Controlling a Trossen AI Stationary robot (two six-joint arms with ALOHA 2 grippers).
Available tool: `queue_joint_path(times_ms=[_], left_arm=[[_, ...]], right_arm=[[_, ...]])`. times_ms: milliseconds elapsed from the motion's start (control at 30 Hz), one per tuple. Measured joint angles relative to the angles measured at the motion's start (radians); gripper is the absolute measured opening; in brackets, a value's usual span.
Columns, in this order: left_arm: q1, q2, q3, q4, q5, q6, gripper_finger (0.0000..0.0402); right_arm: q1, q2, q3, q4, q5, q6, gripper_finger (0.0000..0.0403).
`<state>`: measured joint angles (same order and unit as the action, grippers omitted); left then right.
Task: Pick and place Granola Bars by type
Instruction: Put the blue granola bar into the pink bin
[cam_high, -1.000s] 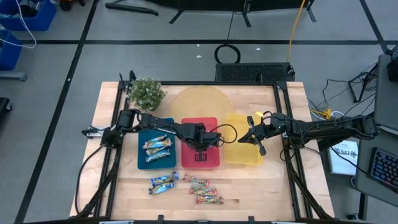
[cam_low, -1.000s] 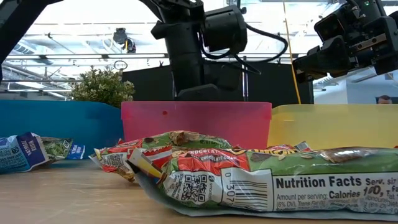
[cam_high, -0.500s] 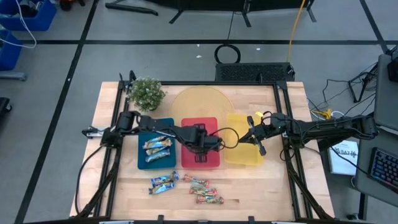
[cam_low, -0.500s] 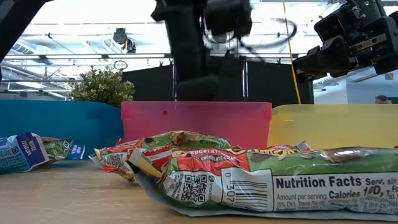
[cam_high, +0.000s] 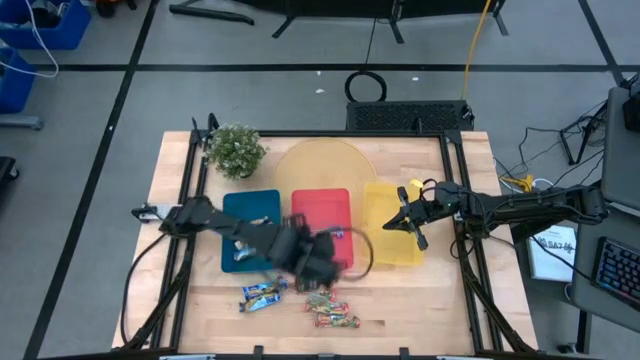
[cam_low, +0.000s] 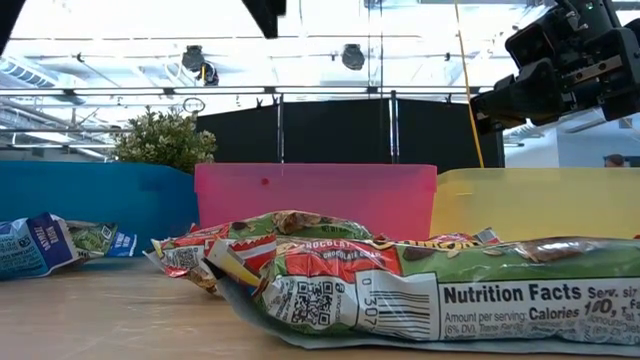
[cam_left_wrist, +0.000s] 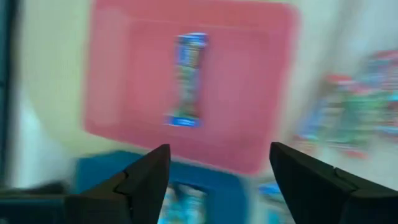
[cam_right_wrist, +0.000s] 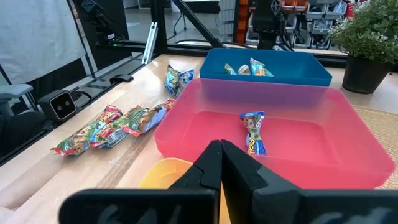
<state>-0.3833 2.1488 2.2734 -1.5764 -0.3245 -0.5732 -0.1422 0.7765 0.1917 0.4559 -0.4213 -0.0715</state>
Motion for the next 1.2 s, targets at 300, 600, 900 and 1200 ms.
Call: queue_joint_path(times_ms=[300, 600, 900, 1200], left_arm=[[-0.260, -0.018, -0.155, 0.016, 0.070, -0.284, 0.0216], [-0.342, -0.023, -0.424, 0.074, 0.100, -0.484, 0.0191], [-0.338, -0.023, -0.601, 0.361, 0.228, -0.357, 0.0189], [-0.321, -0.023, -0.686, 0.367, 0.249, -0.426, 0.0189]], right_arm=[[0.000, 0.010, -0.001, -0.023, -0.001, 0.007, 0.0000], [0.000, 0.010, -0.001, -0.005, 0.000, 0.005, 0.0000], [0.000, 0.010, -0.001, -0.004, 0.002, 0.001, 0.0000], [0.000, 0.010, -0.001, -0.015, 0.003, 0.000, 0.0000]])
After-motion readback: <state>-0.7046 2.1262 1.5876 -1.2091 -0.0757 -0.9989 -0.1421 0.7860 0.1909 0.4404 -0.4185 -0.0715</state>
